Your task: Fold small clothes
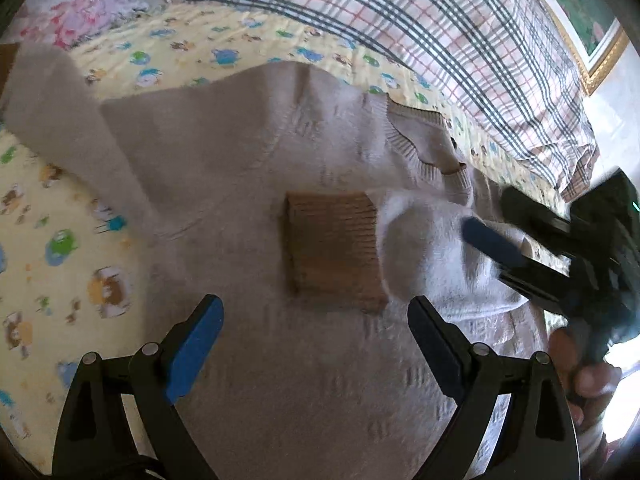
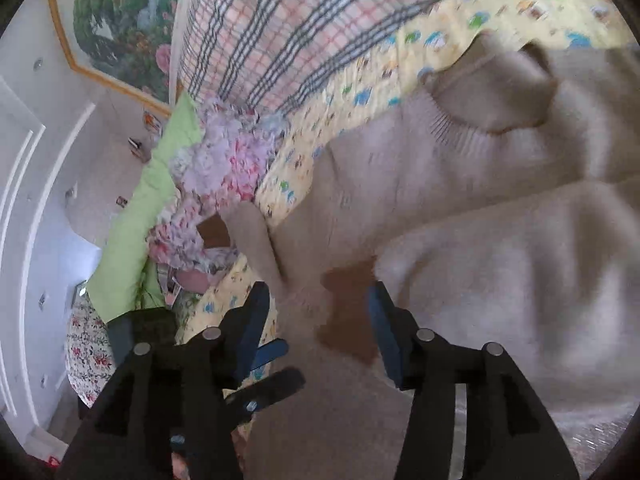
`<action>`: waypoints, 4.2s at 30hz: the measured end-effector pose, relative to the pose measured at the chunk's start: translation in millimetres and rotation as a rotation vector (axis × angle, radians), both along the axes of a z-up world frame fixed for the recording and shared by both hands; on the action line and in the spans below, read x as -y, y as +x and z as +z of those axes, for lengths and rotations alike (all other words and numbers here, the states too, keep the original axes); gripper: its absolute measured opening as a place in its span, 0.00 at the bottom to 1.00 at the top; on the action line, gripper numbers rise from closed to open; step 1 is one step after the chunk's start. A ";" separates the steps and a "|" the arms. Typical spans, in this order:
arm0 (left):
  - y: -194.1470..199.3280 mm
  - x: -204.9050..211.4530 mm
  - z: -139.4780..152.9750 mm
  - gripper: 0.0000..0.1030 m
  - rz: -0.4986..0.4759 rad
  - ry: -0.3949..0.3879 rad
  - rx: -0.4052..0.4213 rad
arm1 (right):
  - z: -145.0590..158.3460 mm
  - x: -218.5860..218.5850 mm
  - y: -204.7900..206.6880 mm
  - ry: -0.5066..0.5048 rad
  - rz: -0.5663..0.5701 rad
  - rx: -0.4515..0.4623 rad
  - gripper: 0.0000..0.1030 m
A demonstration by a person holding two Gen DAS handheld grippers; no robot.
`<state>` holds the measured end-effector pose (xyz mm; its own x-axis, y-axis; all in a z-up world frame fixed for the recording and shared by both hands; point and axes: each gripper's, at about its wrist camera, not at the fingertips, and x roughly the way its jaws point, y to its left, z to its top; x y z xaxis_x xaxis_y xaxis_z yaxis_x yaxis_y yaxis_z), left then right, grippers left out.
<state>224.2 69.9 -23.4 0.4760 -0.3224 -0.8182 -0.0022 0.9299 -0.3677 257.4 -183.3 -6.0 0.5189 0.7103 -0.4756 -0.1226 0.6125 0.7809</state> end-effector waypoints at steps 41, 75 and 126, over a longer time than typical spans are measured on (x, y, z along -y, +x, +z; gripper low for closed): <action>-4.3 -2.4 19.6 0.05 0.039 0.049 0.147 | 3.7 202.4 -36.3 -0.422 -0.449 -0.099 0.08; 36.8 -309.8 -8.8 0.53 0.682 -0.205 0.081 | 1.7 65.9 -101.8 -0.335 -0.232 -0.080 0.41; -42.0 148.5 25.6 0.44 -0.417 0.282 0.265 | 12.3 150.4 -175.8 -0.278 -0.475 -0.095 0.57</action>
